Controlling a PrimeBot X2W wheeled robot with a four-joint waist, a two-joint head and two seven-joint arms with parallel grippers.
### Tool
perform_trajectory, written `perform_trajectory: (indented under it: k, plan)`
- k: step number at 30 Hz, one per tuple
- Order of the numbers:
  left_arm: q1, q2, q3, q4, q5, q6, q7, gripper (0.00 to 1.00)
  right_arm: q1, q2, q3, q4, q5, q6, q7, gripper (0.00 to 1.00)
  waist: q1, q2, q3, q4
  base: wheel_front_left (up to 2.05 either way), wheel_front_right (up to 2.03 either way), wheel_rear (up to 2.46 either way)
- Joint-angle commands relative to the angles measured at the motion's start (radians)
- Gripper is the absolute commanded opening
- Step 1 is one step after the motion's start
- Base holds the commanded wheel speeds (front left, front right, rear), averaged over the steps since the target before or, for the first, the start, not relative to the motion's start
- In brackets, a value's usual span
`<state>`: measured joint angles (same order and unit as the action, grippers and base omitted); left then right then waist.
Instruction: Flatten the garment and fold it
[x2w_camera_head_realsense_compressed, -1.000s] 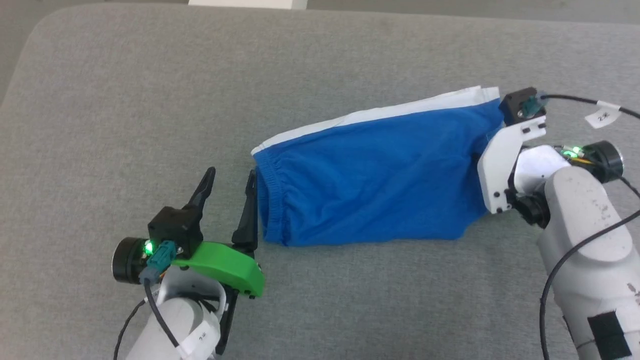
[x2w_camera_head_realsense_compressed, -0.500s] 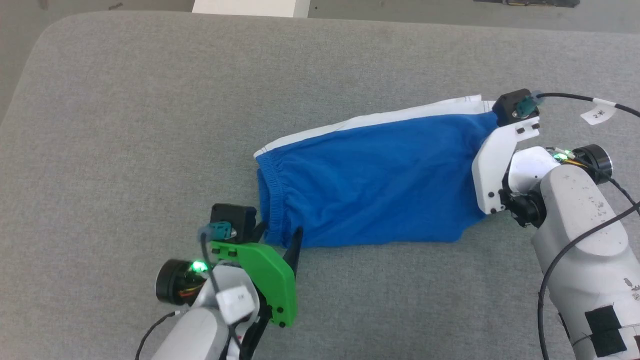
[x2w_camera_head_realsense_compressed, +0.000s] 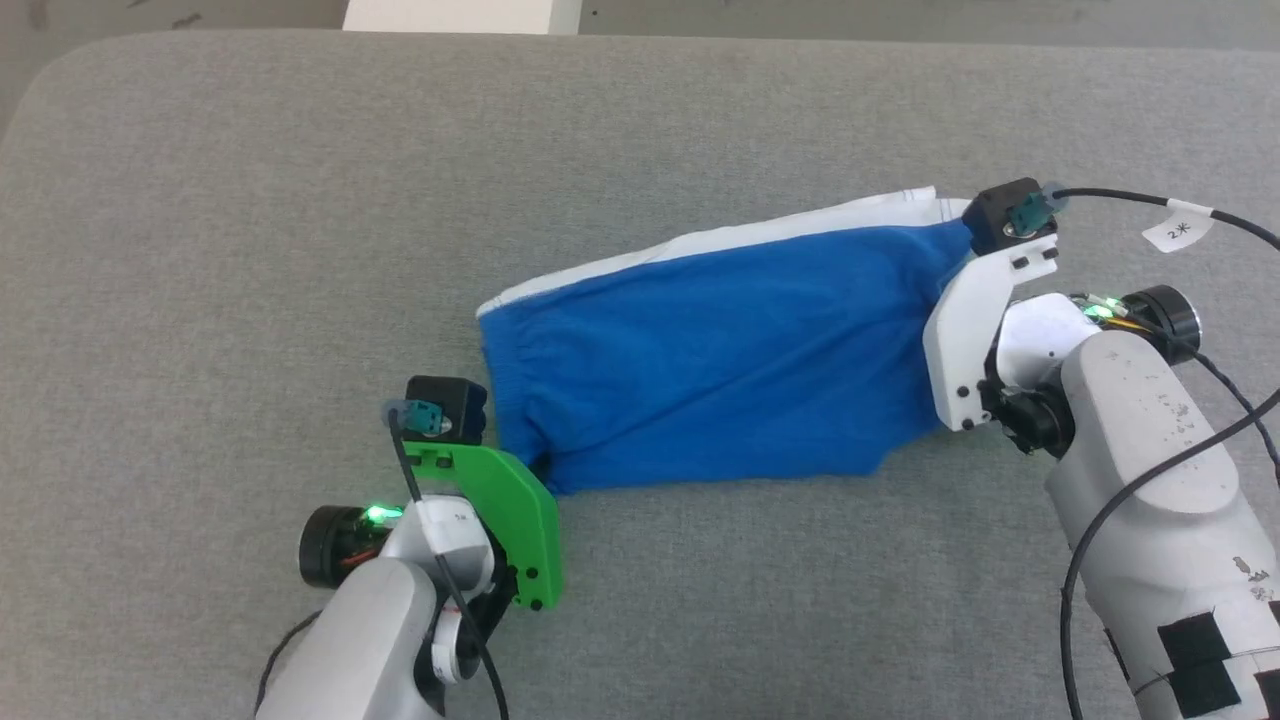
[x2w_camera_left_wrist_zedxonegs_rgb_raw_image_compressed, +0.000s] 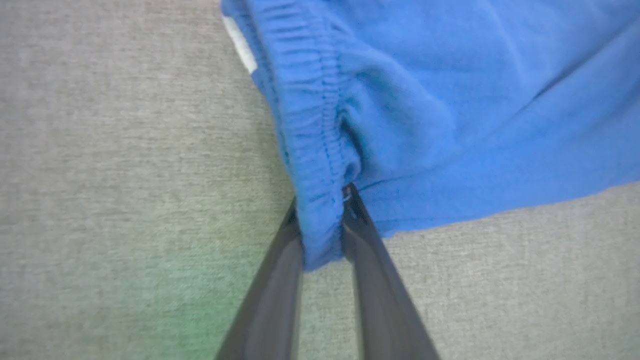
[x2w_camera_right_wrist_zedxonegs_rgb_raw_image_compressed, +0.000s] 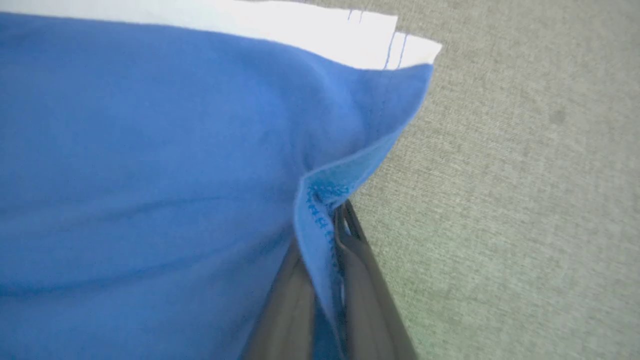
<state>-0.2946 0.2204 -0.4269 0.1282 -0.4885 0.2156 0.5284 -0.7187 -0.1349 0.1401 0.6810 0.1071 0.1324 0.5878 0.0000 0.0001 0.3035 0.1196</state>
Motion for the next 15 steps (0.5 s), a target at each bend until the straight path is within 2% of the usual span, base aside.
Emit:
perform_trajectory:
  k: [1,9,15]
  plan:
    - [0.005,-0.005,0.0,0.027,-0.018,-0.008,-0.003,0.0,0.007,-0.006,0.004,0.003,0.007,-0.002,-0.003,0.0,0.0,-0.0001,-0.001,-0.005,0.0,0.0,0.0]
    - [0.013,-0.004,0.078,-0.001,-0.104,-0.035,-0.057,0.0,0.071,-0.034,0.009,-0.045,0.074,-0.002,-0.015,0.0,0.0,-0.0001,-0.055,-0.011,0.0,0.0,0.0]
    - [0.068,0.076,0.109,-0.065,-0.147,-0.036,0.042,0.0,0.218,-0.073,0.016,-0.196,0.175,-0.002,0.01,0.0,0.0,-0.0001,-0.12,-0.027,0.0,0.0,0.0]
